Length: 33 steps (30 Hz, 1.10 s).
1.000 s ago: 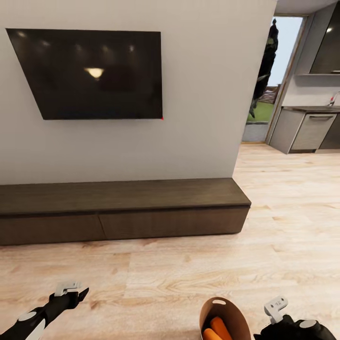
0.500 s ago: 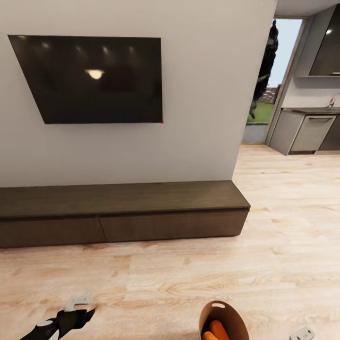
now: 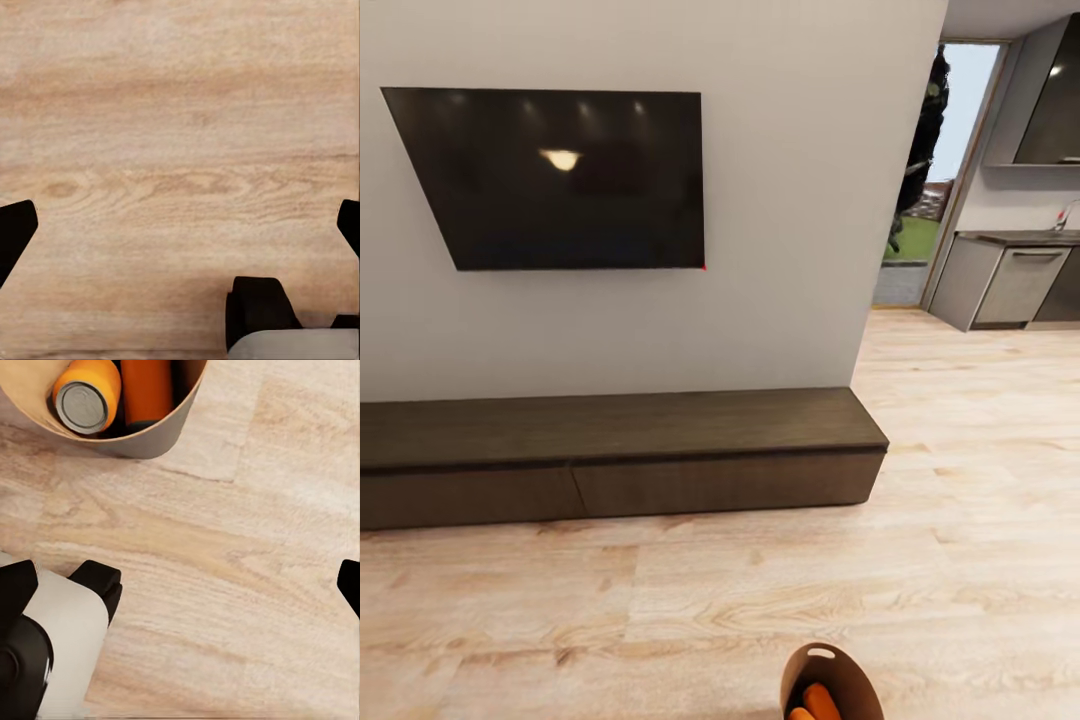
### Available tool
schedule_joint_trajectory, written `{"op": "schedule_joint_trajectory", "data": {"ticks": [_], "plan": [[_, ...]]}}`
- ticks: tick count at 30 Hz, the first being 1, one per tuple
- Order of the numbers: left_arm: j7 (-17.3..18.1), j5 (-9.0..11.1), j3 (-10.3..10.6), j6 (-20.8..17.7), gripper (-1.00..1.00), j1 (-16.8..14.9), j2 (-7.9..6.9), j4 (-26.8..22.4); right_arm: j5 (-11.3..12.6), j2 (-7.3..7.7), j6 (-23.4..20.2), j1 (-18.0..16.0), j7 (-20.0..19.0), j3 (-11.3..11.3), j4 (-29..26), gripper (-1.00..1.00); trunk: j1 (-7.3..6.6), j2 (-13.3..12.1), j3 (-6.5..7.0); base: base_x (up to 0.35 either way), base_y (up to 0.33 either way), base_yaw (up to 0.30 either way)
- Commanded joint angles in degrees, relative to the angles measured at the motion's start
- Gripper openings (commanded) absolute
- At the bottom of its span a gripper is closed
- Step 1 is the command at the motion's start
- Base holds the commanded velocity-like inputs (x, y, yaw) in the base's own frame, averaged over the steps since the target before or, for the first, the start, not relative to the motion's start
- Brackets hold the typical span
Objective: Put the three can of soda from the living room inside the tash can in the kitchen.
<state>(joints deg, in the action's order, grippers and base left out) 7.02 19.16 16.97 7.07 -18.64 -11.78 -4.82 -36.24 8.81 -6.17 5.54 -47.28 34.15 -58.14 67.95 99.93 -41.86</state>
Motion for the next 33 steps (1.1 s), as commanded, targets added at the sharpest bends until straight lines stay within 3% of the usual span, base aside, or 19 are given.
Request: {"op": "schedule_joint_trajectory", "data": {"ticks": [1, 7, 10, 12, 15, 16, 18, 23, 33], "plan": [[0.0, 0.0, 0.1, 0.3, 1.0, 1.5, 0.1, 0.1, 0.0, 0.41, 1.0, 0.0, 0.1, 0.0, 1.6, 1.0, -0.23, -0.4, 0.19, 0.0, 0.0, 0.0], [-0.2, 0.1, 0.8, 1.8, 1.0, 7.2, 0.85, 0.3, 0.1, 1.49, 3.0, 0.0, 0.6, 0.1, 6.8, 1.0, -1.54, -2.8, 1.27, 0.0, 0.0, 0.0], [-0.3, 0.1, 0.9, 5.6, 1.0, 10.0, 1.09, 0.3, 0.1, 1.8, 3.6, 0.0, 0.9, 0.1, 10.6, 1.0, -2.2, -4.0, 1.81, 0.0, 0.0, 0.0], [-0.7, 0.2, 0.9, 8.1, 1.0, 11.3, 1.35, 0.3, 0.1, 2.17, 6.5, 0.0, 1.6, 0.2, 14.4, 1.0, -2.64, -4.8, 2.16, 0.0, 0.0, 0.0], [-1.3, 0.2, 0.9, 10.9, 1.0, 12.5, 1.71, 0.4, 0.0, 2.63, 13.3, 0.0, 6.3, 0.2, 21.6, 1.0, -3.3, -6.0, 2.7, 0.0, 0.0, 0.0], [-1.6, 0.2, 0.9, 13.5, 1.0, 13.5, 1.89, 0.4, -0.3, 3.03, 17.6, 0.0, 14.0, 0.0, 29.6, 1.0, -3.52, -6.4, 2.88, 0.0, 0.0, 0.0], [-1.6, 0.3, 0.9, 14.9, 1.0, 14.2, 1.94, 0.4, -0.4, 3.13, 18.8, -0.1, 17.3, -0.2, 32.7, 1.0, -3.96, -7.2, 3.24, 0.0, 0.0, 0.0], [-1.8, 0.3, 0.8, 20.0, 1.0, 15.6, 2.95, 0.5, -0.4, 3.18, 21.2, -0.1, 22.1, -0.5, 37.5, 1.0, -5.06, -9.2, 4.14, 0.0, 0.0, 0.0], [-7.0, 0.6, 0.4, 23.4, 1.0, 17.0, 4.02, 0.8, 0.2, 2.91, 23.8, -0.1, 24.3, -0.1, 42.0, 1.0, -7.25, -13.3, 5.93, 0.0, 0.0, 0.0]]}}
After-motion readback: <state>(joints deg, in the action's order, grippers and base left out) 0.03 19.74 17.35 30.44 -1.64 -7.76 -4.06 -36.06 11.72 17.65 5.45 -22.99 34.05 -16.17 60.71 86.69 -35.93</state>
